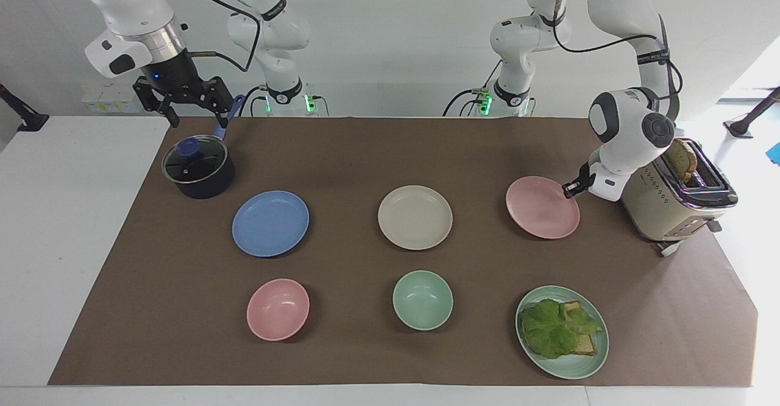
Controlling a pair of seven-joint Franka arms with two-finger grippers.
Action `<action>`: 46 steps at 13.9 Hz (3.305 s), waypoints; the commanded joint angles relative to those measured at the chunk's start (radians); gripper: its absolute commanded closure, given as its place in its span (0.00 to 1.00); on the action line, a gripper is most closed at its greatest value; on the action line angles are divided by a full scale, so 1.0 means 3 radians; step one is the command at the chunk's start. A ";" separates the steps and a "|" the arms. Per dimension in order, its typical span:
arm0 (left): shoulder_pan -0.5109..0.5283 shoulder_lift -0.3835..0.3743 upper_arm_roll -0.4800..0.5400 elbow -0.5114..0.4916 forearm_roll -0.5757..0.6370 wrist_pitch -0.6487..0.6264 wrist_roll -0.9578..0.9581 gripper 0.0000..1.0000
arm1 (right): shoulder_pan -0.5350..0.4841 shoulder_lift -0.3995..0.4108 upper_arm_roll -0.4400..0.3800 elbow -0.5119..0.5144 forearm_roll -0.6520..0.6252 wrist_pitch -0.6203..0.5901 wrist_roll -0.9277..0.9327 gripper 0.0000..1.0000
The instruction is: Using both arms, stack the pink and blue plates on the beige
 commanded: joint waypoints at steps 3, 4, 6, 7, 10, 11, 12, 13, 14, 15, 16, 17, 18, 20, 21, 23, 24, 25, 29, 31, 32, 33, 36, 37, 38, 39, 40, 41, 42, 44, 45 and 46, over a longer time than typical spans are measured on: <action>-0.0024 -0.0018 -0.0016 0.0602 -0.0113 -0.0909 -0.0014 1.00 | -0.0032 -0.0046 0.0008 -0.0036 0.0087 0.0036 0.0028 0.00; -0.0039 -0.0044 -0.0016 0.0736 -0.0205 -0.1134 -0.0030 1.00 | -0.0032 -0.0046 0.0003 -0.0036 0.0087 0.0036 0.0028 0.00; -0.0090 -0.0145 -0.0077 0.0931 -0.0424 -0.1503 -0.0076 1.00 | -0.0032 -0.0046 0.0003 -0.0036 0.0087 0.0036 0.0028 0.00; -0.0172 -0.0217 -0.0128 0.0936 -0.0527 -0.1560 -0.0187 1.00 | -0.0032 -0.0046 0.0003 -0.0036 0.0087 0.0036 0.0028 0.00; -0.0820 -0.0289 -0.0185 0.0850 -0.0594 -0.1424 -0.0867 1.00 | -0.0032 -0.0046 0.0003 -0.0036 0.0087 0.0042 0.0038 0.00; -0.1004 -0.0289 -0.0185 0.0814 -0.0665 -0.1352 -0.0914 1.00 | -0.0032 -0.0046 0.0003 -0.0036 0.0087 0.0042 0.0043 0.00; -0.1173 -0.0269 -0.0185 0.0783 -0.0752 -0.1230 -0.0930 1.00 | -0.0032 -0.0046 0.0003 -0.0036 0.0087 0.0042 0.0043 0.00; -0.1316 -0.0228 -0.0185 0.0712 -0.0773 -0.1016 -0.0945 1.00 | -0.0032 -0.0046 0.0003 -0.0036 0.0087 0.0042 0.0038 0.00; -0.1465 -0.0213 -0.0180 0.0580 -0.0773 -0.0771 -0.0986 1.00 | -0.0037 -0.0046 0.0003 -0.0036 0.0087 0.0037 0.0023 0.00; -0.1537 -0.0192 -0.0185 0.0427 -0.0773 -0.0505 -0.0991 1.00 | -0.0057 -0.0046 0.0003 -0.0036 0.0087 0.0042 0.0018 0.00; -0.1614 -0.0152 -0.0185 0.0344 -0.0778 -0.0244 -0.0991 1.00 | -0.0078 -0.0046 0.0003 -0.0036 0.0082 0.0037 0.0018 0.00; -0.1700 -0.0035 -0.0185 0.0343 -0.0778 -0.0029 -0.1006 1.00 | -0.0088 -0.0046 0.0003 -0.0036 0.0082 0.0037 0.0018 0.00; -0.1737 0.0047 -0.0185 0.0354 -0.0783 0.0145 -0.1012 1.00 | -0.0088 -0.0046 0.0003 -0.0036 0.0082 0.0036 0.0013 0.00; -0.1737 0.0069 -0.0185 0.0369 -0.0824 0.0213 -0.0996 1.00 | -0.0103 -0.0071 -0.0007 -0.0092 0.0061 0.0036 0.0038 0.00; -0.1737 0.0079 -0.0185 0.0389 -0.0824 0.0224 -0.0991 0.52 | -0.0119 -0.0132 -0.0007 -0.0193 0.0061 0.0092 0.0048 0.00; -0.1737 0.0089 -0.0180 0.0400 -0.0824 0.0249 -0.0966 0.00 | -0.0170 -0.0174 -0.0007 -0.0362 0.0061 0.0454 0.0013 0.00; -0.1737 0.0084 -0.0180 0.0405 -0.0824 0.0229 -0.0966 0.00 | -0.0170 -0.0164 -0.0007 -0.0399 0.0056 0.0501 0.0013 0.00; -0.1727 0.0084 -0.0175 0.0410 -0.0824 0.0178 -0.0966 0.00 | -0.0175 -0.0138 -0.0007 -0.0424 0.0056 0.0542 0.0008 0.00; -0.1447 0.0043 -0.0134 0.0558 -0.0606 -0.0302 -0.0961 0.00 | -0.0211 -0.0092 -0.0012 -0.0756 0.0056 0.0967 -0.0073 0.00; -0.1115 -0.0059 -0.0134 0.0767 -0.0345 -0.0695 -0.0727 0.00 | -0.0247 0.0035 -0.0012 -0.0970 0.0056 0.1262 -0.0298 0.00; -0.0936 -0.0074 -0.0129 0.0910 -0.0288 -0.0874 -0.0442 0.00 | -0.0247 0.0102 -0.0007 -0.1103 0.0056 0.1476 -0.0365 0.00; -0.0772 -0.0125 -0.0129 0.1053 -0.0222 -0.1033 -0.0140 0.00 | -0.0247 0.0183 -0.0012 -0.1226 0.0056 0.1666 -0.0391 0.00; -0.0383 -0.0192 -0.0129 0.1507 0.0070 -0.1437 0.0765 0.00 | -0.0242 0.0302 -0.0007 -0.1564 0.0056 0.2112 -0.0519 0.00; -0.0316 -0.0192 -0.0129 0.1686 0.0071 -0.1600 0.0884 0.00 | -0.0236 0.0347 -0.0007 -0.1656 0.0056 0.2214 -0.0519 0.00; -0.0310 -0.0217 -0.0129 0.1820 0.0071 -0.1738 0.0896 0.00 | -0.0236 0.0398 -0.0007 -0.1723 0.0056 0.2377 -0.0554 0.00; -0.0310 -0.0299 -0.0129 0.1882 0.0071 -0.1801 0.0886 0.00 | -0.0236 0.0465 -0.0007 -0.1759 0.0056 0.2515 -0.0636 0.00; -0.0305 -0.0396 -0.0124 0.1893 0.0060 -0.1791 0.0875 0.00 | -0.0241 0.0551 -0.0007 -0.1769 0.0056 0.2597 -0.0687 0.00; -0.0305 -0.0498 -0.0124 0.1893 0.0055 -0.1796 0.0875 0.00 | -0.0241 0.0664 -0.0007 -0.1779 0.0056 0.2684 -0.0723 0.00; -0.0300 -0.0575 -0.0119 0.1888 0.0055 -0.1806 0.0875 0.00 | -0.0267 0.0731 -0.0007 -0.1840 0.0076 0.2802 -0.0784 0.00; -0.0305 -0.0586 -0.0119 0.1893 0.0055 -0.1806 0.0875 0.00 | -0.0308 0.0828 -0.0002 -0.1988 0.0082 0.3078 -0.0861 0.10; -0.0305 -0.0586 -0.0124 0.1888 0.0055 -0.1806 0.0875 0.00 | -0.0298 0.0833 -0.0002 -0.2030 0.0082 0.3130 -0.0862 0.19; -0.0305 -0.0586 -0.0124 0.1893 0.0055 -0.1806 0.0875 0.00 | -0.0303 0.0833 -0.0002 -0.2035 0.0082 0.3125 -0.0867 0.27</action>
